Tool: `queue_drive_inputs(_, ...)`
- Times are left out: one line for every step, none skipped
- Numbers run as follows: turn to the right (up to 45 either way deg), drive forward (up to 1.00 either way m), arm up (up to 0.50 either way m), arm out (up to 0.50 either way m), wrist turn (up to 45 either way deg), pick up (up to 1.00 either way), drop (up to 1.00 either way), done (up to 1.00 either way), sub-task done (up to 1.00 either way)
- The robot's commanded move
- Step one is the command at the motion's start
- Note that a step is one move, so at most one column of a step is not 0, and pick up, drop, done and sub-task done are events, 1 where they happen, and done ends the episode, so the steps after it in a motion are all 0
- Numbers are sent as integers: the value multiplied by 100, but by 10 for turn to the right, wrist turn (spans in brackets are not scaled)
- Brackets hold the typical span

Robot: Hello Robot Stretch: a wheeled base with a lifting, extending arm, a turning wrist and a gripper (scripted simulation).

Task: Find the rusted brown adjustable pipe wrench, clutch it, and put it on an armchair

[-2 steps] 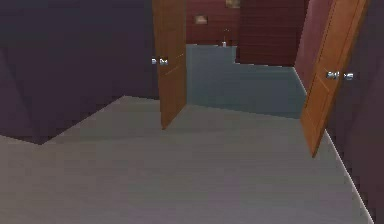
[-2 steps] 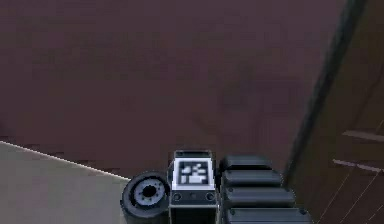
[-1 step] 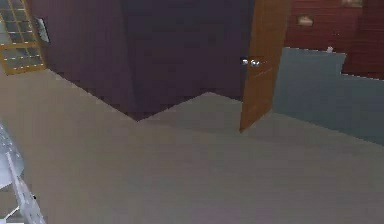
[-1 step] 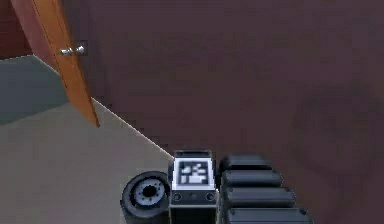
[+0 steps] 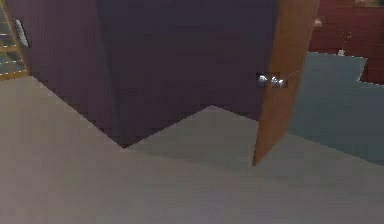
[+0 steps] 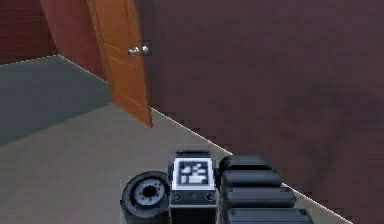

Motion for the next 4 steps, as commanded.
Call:
queue_drive_inputs(-450,0,0,0,0,0,0,0,0)
queue_drive_inputs(0,100,0,0,0,0,0,0,0)
queue_drive_inputs(-30,0,0,0,0,0,0,0,0)
queue_drive_inputs(0,75,0,0,0,0,0,0,0)
